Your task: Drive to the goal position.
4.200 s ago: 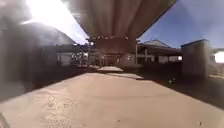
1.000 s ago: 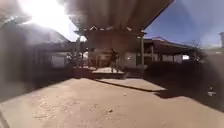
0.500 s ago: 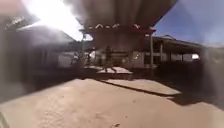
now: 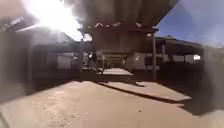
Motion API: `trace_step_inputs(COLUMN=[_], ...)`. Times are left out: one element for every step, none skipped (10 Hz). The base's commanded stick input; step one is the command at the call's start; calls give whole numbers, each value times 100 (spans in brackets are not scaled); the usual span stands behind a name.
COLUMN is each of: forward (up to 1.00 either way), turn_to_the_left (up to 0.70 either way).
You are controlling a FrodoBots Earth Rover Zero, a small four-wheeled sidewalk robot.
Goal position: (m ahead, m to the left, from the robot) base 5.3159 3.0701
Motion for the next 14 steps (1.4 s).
trace_step_inputs(forward=[70, 70, 70, 70, 70, 70, 70, 70, 70, 70, 70, 70, 70, 70], turn_to_the_left=[0, 0, 0, 0, 0, 0, 0, 0, 0, 0, 0, 0, 0, 0])
